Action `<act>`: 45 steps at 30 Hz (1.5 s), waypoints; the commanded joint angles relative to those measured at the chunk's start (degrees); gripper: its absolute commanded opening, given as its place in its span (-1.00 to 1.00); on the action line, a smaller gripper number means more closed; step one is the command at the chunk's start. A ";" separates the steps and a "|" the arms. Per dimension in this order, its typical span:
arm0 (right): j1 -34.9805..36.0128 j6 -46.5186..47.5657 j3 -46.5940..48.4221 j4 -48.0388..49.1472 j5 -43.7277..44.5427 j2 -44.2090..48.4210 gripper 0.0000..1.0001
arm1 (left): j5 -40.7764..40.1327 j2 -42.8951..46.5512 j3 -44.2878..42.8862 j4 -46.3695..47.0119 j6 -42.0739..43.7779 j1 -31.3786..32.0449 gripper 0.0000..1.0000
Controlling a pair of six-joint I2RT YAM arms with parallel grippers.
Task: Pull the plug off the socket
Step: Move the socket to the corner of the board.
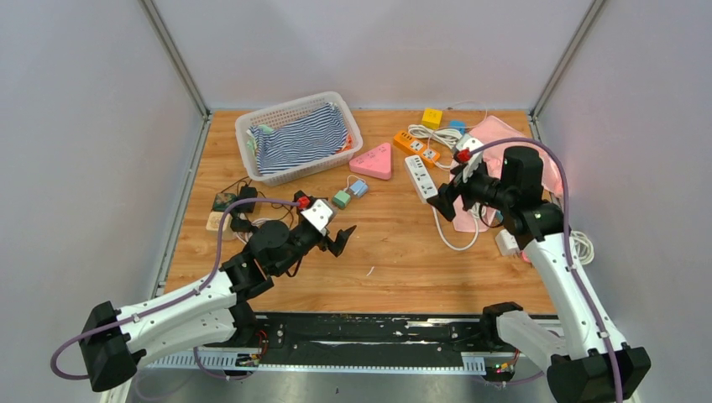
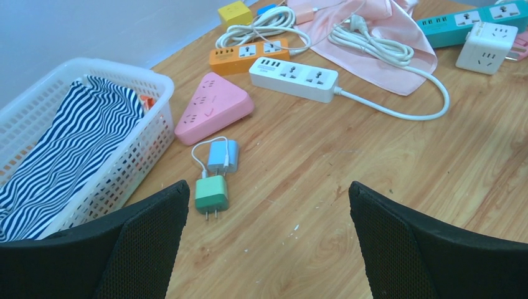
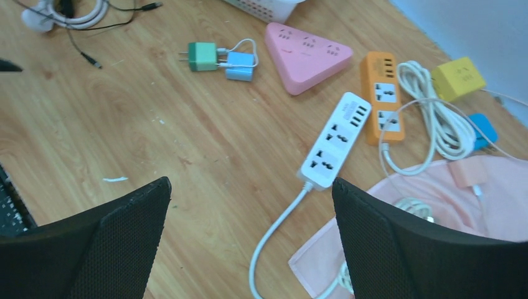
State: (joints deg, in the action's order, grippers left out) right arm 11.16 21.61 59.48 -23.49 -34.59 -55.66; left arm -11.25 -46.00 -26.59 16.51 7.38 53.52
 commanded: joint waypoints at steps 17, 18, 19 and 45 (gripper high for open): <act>-0.51 13.30 -8.77 -2.94 -16.50 -1.37 1.00 | -3.97 1.24 1.08 1.68 -1.70 0.62 1.00; -0.52 13.87 -8.69 -3.52 -16.68 -1.60 1.00 | -4.27 1.24 1.10 1.68 -1.79 0.62 1.00; -0.52 14.49 -8.75 -4.05 -16.73 -1.78 1.00 | -4.71 1.19 1.10 1.76 -1.91 0.62 1.00; 6.19 15.67 -10.69 -2.73 -16.61 0.39 1.00 | -16.93 14.02 3.04 -22.12 -33.13 -10.93 1.00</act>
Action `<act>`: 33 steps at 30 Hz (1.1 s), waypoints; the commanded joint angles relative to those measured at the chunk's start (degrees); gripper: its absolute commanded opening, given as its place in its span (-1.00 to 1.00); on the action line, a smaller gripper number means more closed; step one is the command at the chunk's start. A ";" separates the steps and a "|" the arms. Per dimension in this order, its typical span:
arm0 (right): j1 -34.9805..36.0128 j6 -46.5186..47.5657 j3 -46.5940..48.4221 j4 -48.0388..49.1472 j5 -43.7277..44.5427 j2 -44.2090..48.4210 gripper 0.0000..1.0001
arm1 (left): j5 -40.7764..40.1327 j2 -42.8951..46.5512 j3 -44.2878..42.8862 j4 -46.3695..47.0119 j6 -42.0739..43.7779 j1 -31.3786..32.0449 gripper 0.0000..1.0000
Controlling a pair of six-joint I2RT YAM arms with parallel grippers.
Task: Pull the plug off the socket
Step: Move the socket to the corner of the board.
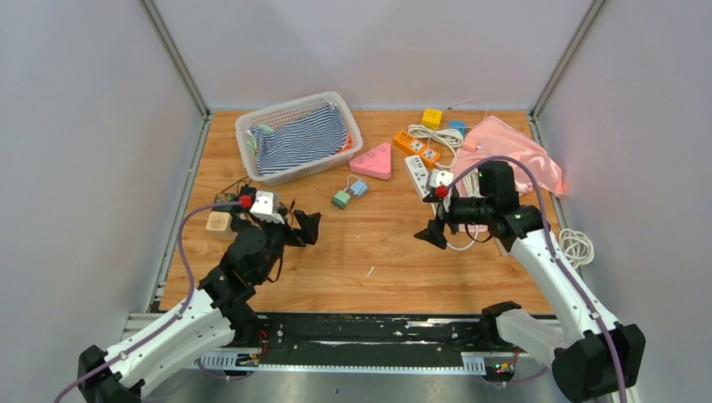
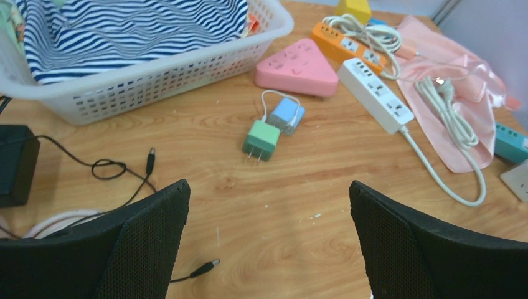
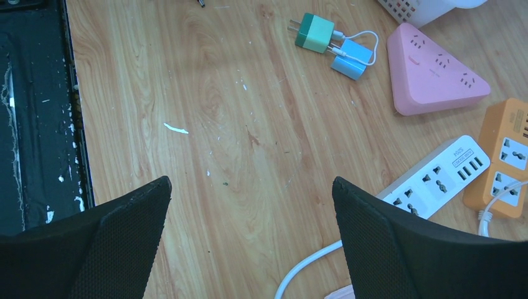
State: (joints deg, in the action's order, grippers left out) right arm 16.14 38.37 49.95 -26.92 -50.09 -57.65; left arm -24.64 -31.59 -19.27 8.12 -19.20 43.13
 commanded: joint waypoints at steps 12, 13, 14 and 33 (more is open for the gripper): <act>1.61 -1.06 -1.75 1.09 0.25 5.09 1.00 | 7.30 -9.90 -9.08 -19.97 -12.36 -13.37 0.97; 1.63 -1.14 -1.66 1.01 0.48 4.77 1.00 | 8.61 -10.34 -8.62 -19.85 -13.34 -14.95 0.97; 1.70 -1.23 -1.55 0.93 0.77 4.52 1.00 | 9.43 -10.75 -8.15 -19.80 -14.51 -16.22 0.97; 3.94 0.12 -0.45 -1.30 2.97 0.96 1.00 | -8.60 -23.64 -13.99 -33.46 -29.93 -17.91 0.65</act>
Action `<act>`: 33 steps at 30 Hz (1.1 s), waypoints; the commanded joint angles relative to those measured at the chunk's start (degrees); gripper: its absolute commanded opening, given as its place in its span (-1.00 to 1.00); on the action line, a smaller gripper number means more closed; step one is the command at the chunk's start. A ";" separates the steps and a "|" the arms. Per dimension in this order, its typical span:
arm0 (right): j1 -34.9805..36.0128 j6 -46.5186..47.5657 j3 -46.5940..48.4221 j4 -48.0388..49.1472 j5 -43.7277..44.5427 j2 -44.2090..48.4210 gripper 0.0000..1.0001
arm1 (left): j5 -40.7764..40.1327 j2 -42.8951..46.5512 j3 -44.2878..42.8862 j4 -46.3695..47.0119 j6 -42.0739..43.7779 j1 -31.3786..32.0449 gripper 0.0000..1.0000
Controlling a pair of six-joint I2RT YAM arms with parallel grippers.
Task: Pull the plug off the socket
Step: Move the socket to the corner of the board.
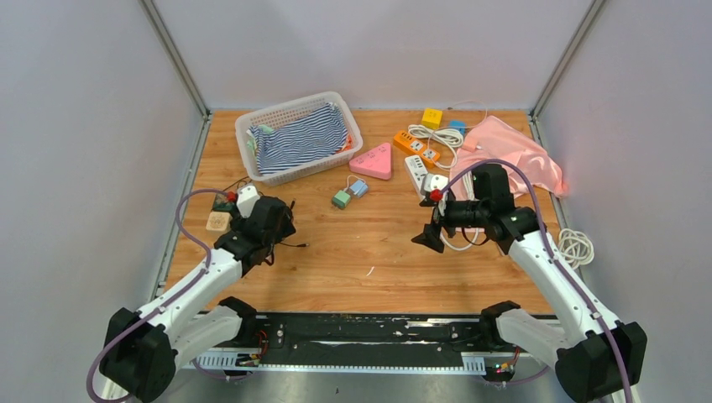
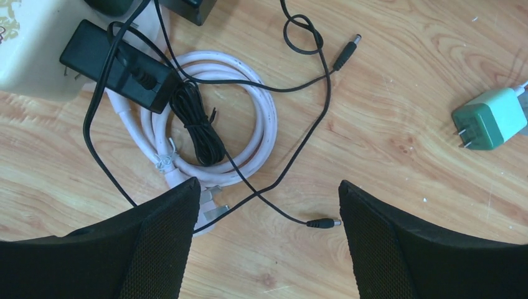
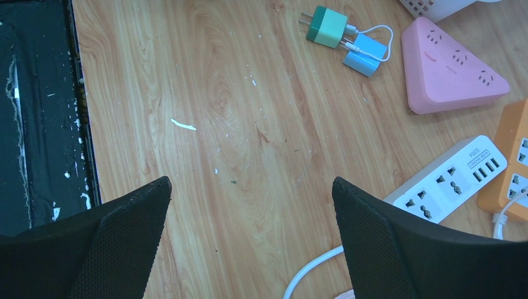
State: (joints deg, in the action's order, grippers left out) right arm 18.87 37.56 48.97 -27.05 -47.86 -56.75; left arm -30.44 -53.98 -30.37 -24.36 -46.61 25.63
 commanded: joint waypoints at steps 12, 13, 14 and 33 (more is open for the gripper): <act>1.25 0.94 0.06 -0.73 -0.26 0.76 1.00 | 11.95 -21.51 -10.49 1.62 -4.61 -8.34 0.10; 1.24 0.93 0.03 -0.73 -0.39 0.92 1.00 | 14.45 -23.19 -10.27 2.08 -4.74 -9.20 0.00; 1.25 0.98 -0.01 -0.68 -0.58 1.06 1.00 | 16.40 -24.75 -10.43 2.15 -4.45 -10.37 -0.08; 1.30 0.91 -0.59 -0.55 -2.50 3.36 1.00 | 24.24 -34.03 -14.25 -0.60 -1.91 -17.01 0.00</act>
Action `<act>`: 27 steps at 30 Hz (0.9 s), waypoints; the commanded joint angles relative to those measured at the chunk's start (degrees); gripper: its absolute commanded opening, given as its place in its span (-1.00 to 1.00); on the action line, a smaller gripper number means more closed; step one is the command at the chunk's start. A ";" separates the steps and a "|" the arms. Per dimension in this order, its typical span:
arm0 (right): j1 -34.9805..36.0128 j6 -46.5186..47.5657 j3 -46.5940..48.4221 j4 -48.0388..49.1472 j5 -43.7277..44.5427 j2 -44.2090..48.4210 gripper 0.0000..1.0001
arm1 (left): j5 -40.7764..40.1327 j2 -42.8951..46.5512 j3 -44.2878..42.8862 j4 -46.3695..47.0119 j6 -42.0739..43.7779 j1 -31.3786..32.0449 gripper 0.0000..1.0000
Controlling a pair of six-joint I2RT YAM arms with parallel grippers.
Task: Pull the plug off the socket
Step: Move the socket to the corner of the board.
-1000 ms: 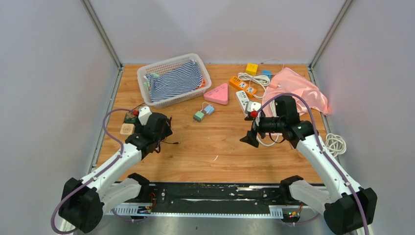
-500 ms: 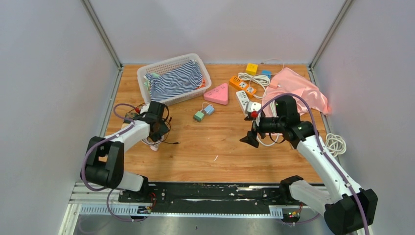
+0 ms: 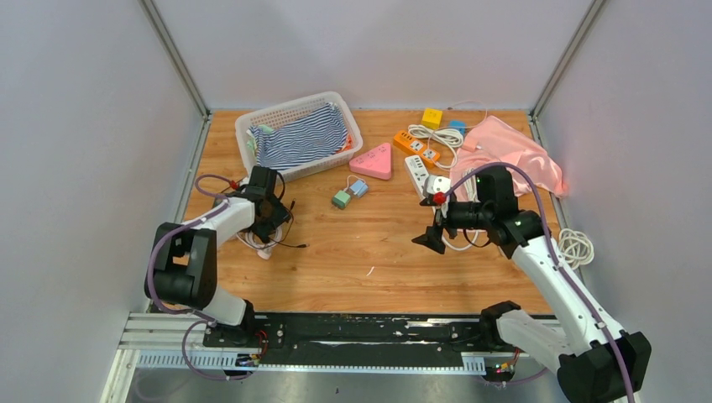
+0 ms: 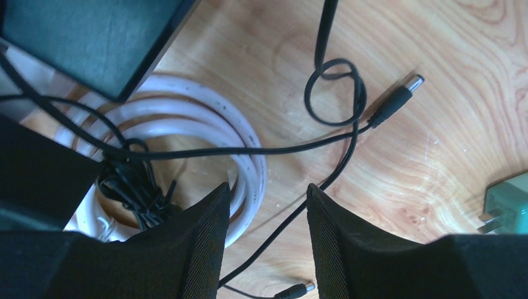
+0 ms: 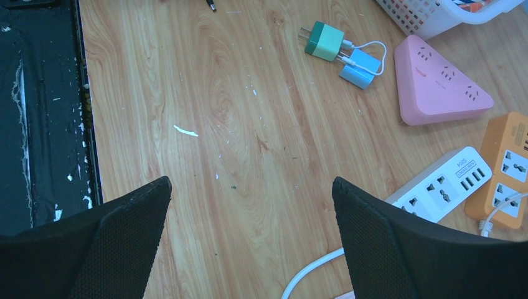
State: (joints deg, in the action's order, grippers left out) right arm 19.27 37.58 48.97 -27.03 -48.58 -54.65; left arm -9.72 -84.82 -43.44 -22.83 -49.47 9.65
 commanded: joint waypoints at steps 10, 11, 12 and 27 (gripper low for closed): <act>0.94 0.91 -0.64 -0.48 -2.20 2.14 1.00 | 3.39 2.08 4.54 0.46 -0.02 -1.04 -0.42; 0.87 0.96 -0.63 -0.48 -2.34 2.33 1.00 | 3.68 1.79 4.58 0.23 0.30 -1.04 -0.45; 0.86 1.00 -0.63 -0.48 -2.44 2.46 1.00 | 4.07 1.19 4.48 -0.13 0.77 -1.04 -0.47; 0.87 1.20 -0.98 -0.42 -3.97 5.40 1.00 | 5.69 8.37 5.82 -4.80 1.66 7.35 -0.94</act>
State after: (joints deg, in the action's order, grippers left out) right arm 19.27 37.89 48.93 -27.03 -50.59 -50.04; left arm -6.59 -81.54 -40.01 -21.82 -46.35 11.64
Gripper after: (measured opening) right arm 0.999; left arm 0.141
